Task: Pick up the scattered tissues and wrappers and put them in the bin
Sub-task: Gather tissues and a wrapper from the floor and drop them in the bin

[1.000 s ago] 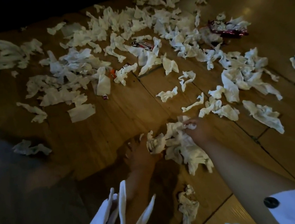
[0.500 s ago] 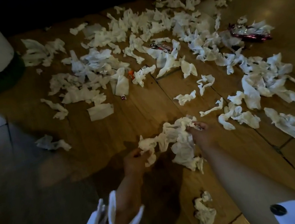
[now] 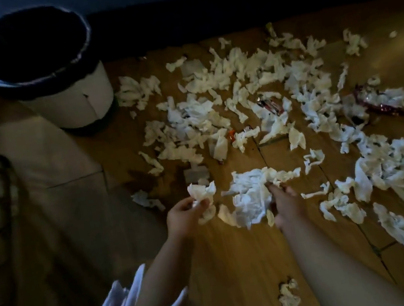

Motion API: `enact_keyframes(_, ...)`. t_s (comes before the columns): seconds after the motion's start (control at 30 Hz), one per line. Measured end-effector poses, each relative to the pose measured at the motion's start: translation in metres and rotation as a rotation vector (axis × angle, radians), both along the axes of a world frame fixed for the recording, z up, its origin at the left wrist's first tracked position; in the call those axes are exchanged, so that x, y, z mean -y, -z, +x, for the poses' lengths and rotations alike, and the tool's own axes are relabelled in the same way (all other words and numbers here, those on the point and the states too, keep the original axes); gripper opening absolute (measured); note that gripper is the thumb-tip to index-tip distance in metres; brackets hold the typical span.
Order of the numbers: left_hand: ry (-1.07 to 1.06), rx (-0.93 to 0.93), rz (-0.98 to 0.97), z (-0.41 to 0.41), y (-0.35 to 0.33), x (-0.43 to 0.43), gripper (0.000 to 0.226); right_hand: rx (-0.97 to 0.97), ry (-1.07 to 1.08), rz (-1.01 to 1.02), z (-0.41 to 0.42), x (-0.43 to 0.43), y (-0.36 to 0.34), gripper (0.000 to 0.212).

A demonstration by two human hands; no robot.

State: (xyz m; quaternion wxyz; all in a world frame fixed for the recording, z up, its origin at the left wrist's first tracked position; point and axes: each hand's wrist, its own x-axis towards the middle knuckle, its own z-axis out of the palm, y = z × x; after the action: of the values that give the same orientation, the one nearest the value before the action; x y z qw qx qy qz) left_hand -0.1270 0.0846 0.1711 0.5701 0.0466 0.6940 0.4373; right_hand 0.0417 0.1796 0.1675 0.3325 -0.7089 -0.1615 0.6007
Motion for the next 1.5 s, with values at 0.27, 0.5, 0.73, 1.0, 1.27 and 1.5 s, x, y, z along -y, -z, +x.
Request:
enact_keyframes(0.27, -0.097, 0.12, 0.038, -0.054, -0.129, 0.017, 0.034, 0.0, -0.025, -0.063, -0.077, -0.006, -0.125, 0.043)
enact_keyframes(0.5, -0.186, 0.13, -0.014, -0.105, -0.194, -0.01, 0.036, -0.028, -0.118, -0.072, -0.143, -0.046, -0.204, 0.049)
enact_keyframes(0.73, -0.312, 0.097, -0.028, -0.158, -0.233, -0.049, 0.026, -0.066, -0.213, -0.103, -0.199, -0.097, -0.234, 0.051)
enact_keyframes(1.0, -0.492, 0.069, 0.028, -0.254, -0.244, -0.085, 0.031, -0.129, -0.357, -0.092, -0.31, -0.141, -0.238, 0.032)
enact_keyframes(1.27, -0.483, 0.025, 0.075, -0.38, -0.22, -0.138, 0.036, -0.202, -0.375, -0.09, -0.45, -0.177, -0.206, 0.048)
enact_keyframes(1.5, -0.503, 0.015, 0.031, -0.466, -0.193, -0.164, 0.032, -0.179, -0.374, -0.049, -0.545, -0.195, -0.195, 0.031)
